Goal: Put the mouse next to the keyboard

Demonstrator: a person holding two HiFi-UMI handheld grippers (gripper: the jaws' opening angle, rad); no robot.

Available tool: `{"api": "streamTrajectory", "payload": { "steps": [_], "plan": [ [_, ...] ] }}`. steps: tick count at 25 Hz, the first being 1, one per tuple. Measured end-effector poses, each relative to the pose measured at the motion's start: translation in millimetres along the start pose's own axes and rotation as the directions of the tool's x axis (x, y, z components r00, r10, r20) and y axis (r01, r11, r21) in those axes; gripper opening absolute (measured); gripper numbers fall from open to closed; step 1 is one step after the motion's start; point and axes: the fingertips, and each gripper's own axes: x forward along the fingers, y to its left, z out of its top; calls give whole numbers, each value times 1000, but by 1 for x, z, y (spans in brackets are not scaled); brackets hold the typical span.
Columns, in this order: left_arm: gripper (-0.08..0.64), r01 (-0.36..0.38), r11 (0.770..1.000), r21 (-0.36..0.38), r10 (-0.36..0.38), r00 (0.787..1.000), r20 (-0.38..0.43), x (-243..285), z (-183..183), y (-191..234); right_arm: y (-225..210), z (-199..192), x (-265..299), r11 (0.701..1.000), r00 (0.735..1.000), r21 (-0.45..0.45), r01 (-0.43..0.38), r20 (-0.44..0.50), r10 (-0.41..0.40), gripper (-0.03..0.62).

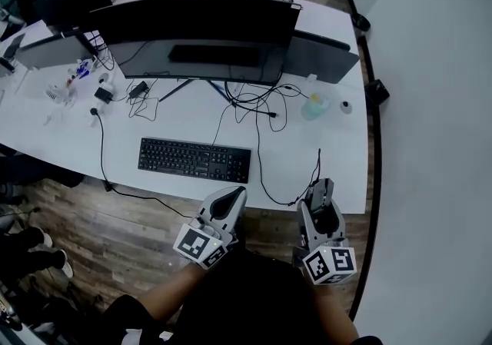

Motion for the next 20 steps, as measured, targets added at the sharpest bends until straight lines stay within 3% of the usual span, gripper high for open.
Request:
{"api": "streamTrajectory", "payload": {
  "steps": [5, 9, 15, 20],
  "plan": [
    [3, 83, 996, 40, -83, 996, -21, 14, 2, 4, 5, 2, 22, 1000, 1000, -1, 30, -5, -30, 307],
    [3, 110, 993, 53, -110, 994, -3, 18, 14, 15, 5, -3, 32, 999, 998, -14, 51, -24, -52, 307],
    [3, 103, 993, 53, -103, 995, -4, 18, 24, 38, 7, -21, 48, 998, 996, -11, 65, -61, -65, 307],
    [3, 65, 996, 66, -63, 998, -21, 18, 11, 48, 7, -35, 62, 998, 994, -6, 57, -88, -57, 307]
  ]
}}
